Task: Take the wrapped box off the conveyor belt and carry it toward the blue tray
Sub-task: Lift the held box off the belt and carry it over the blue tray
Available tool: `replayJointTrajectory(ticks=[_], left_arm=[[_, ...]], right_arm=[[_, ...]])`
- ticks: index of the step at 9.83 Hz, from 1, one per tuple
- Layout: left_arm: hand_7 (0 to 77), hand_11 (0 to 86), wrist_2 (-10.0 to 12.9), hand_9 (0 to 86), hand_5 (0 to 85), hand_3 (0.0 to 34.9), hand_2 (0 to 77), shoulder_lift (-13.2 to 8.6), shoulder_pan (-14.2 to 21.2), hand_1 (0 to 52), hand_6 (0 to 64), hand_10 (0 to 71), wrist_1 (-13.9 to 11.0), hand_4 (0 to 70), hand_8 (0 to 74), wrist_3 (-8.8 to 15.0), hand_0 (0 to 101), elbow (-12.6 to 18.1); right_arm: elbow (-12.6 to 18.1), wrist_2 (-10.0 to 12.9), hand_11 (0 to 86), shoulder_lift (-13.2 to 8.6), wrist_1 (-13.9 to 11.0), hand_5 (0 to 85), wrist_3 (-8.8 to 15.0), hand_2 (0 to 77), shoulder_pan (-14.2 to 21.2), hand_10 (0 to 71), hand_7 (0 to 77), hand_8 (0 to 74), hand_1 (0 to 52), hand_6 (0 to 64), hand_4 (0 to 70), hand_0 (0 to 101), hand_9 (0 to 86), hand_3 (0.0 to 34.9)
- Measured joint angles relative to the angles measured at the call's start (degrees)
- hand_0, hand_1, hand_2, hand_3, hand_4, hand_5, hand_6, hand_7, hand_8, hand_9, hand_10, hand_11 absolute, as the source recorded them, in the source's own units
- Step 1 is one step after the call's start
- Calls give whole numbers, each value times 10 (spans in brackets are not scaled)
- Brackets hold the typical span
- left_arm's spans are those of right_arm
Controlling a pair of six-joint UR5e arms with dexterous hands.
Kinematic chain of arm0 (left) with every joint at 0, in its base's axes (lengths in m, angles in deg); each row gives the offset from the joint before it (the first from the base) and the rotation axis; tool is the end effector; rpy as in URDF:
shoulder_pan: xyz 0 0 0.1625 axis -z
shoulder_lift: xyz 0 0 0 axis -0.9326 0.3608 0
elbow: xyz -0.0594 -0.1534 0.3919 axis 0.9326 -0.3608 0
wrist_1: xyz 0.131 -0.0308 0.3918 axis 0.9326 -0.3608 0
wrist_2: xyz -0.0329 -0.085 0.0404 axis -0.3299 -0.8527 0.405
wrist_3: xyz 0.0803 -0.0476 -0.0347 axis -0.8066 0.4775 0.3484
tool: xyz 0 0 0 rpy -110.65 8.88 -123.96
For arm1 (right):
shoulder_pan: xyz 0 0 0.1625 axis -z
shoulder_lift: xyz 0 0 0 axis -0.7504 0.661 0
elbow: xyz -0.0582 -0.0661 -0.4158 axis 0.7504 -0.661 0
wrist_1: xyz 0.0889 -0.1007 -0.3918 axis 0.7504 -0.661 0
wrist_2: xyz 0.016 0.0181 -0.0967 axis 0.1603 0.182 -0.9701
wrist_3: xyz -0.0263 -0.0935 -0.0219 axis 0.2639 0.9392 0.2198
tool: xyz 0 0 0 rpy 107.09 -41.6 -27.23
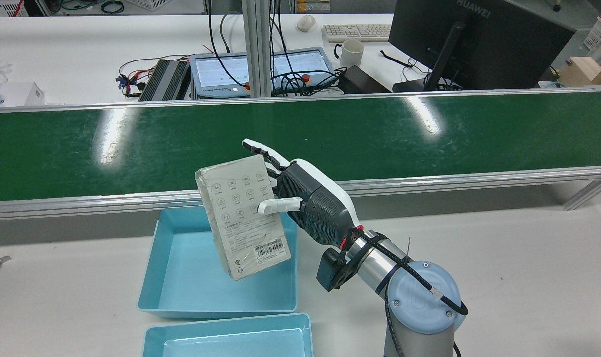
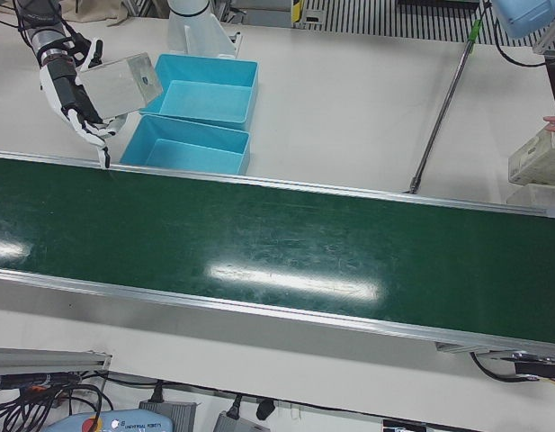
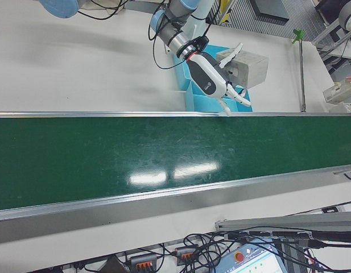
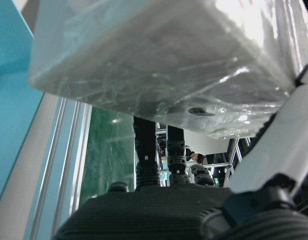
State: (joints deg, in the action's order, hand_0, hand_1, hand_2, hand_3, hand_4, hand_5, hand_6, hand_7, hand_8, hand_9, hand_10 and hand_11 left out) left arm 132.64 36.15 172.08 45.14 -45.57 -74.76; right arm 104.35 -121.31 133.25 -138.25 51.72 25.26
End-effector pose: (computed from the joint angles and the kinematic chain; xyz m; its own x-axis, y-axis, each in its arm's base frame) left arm -0.2222 -0.5134 0.5191 -0.9791 -0.1194 0.1645 -0.1626 -0.0254 -0.9864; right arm -0.4444 -0.3974 0.2281 -0.8643 0.5028 -0.0136 0.2001 0.3190 -0.9264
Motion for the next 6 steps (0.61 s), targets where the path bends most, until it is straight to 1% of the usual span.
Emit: replayJointTrajectory(ticks=[1,2,3,4,5,6], left_arm=[[5,5,0,5,11,0,11,0,0,0,5,5,0,0,11,0,0,0],[5,5,0,5,11,0,11,0,0,0,5,0,0,0,11,0,0,0],[5,5,0,5,11,0,5,0,0,0,5,5,0,0,5,0,0,0],[5,5,0,5,11,0,5,0,0,0,5,5,0,0,11,0,0,0],[5,5,0,5,11,0,5,0,0,0,5,5,0,0,11,0,0,0],[5,5,0,5,11,0,11,0,0,0,5,5,0,0,11,0,0,0]], right_arm=[[4,0,16,-2,2,147,-3,0,0,0,431,622,98,125,0,420,442,57],[11,0,16,-3,5,33,-3,11,0,0,344,578,82,16,0,395,404,96],[16,0,16,-3,7,5,-3,16,0,0,16,415,38,0,0,427,262,109],[19,0,16,-3,7,5,-3,16,-1,0,16,415,38,0,0,427,262,109],[21,0,16,-3,8,5,-4,16,-2,0,0,218,54,0,0,428,65,54],[22,0,16,-3,8,0,-4,11,-2,0,0,93,11,0,27,402,16,53]])
